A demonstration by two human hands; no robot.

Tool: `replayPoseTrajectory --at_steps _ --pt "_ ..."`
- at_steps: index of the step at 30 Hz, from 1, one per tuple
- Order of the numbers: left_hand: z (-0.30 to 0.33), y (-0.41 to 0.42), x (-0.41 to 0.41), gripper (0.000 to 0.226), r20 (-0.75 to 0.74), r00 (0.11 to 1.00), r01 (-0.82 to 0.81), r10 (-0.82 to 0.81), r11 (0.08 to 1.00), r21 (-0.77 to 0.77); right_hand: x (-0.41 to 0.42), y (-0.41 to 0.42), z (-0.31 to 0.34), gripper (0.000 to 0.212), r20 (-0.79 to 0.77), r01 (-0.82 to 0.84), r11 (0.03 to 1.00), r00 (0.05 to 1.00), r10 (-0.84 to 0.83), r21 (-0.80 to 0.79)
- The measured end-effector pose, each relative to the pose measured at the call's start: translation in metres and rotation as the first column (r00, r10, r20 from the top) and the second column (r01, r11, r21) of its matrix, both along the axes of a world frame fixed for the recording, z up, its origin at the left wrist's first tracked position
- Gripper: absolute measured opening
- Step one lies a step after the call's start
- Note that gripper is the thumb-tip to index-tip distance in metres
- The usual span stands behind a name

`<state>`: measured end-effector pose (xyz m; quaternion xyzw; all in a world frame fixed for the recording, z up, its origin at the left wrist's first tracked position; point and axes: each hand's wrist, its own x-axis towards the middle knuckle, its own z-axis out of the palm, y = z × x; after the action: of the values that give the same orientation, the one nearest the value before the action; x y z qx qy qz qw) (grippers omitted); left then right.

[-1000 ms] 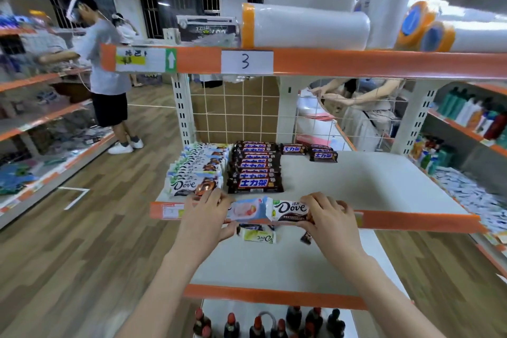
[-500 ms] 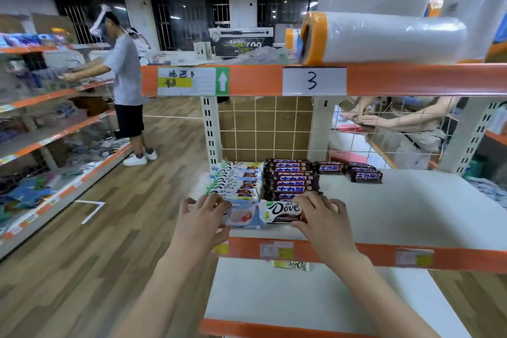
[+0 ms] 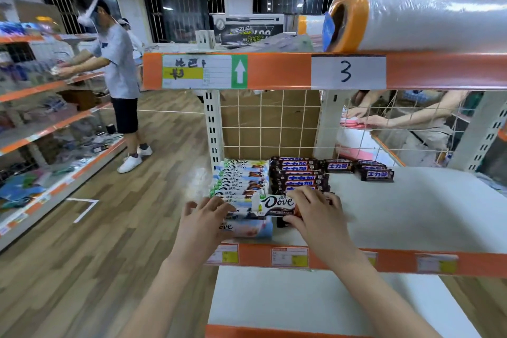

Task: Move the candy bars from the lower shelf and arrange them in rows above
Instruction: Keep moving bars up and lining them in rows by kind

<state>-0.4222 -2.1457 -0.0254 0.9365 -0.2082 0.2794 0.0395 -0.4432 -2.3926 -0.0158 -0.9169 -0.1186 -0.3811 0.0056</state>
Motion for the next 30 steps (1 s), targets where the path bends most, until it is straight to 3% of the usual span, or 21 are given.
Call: replayPoseTrajectory --at_steps 5,18,23,30 --pt "-0.006 0.009 0.005 0.029 -0.024 0.999 0.023 -0.025 0.997 -0.077 0.004 0.004 -0.004 0.048 -0.003 0.01 1.0 1.0 -0.01 -0.01" --pt "-0.015 0.019 -0.003 0.032 -0.045 0.999 -0.004 -0.008 0.964 -0.265 -0.003 0.044 -0.023 0.051 -0.045 -0.067 0.998 0.997 0.067 -0.008" --pt "-0.015 0.029 -0.01 0.054 -0.076 0.997 -0.035 0.017 0.971 -0.238 -0.001 0.065 -0.025 0.049 -0.073 -0.082 0.997 0.994 0.082 0.006" --pt "-0.013 0.045 -0.019 0.063 -0.11 0.992 -0.082 0.055 0.964 -0.252 0.005 0.083 -0.024 0.052 -0.1 -0.087 0.995 0.991 0.092 0.048"
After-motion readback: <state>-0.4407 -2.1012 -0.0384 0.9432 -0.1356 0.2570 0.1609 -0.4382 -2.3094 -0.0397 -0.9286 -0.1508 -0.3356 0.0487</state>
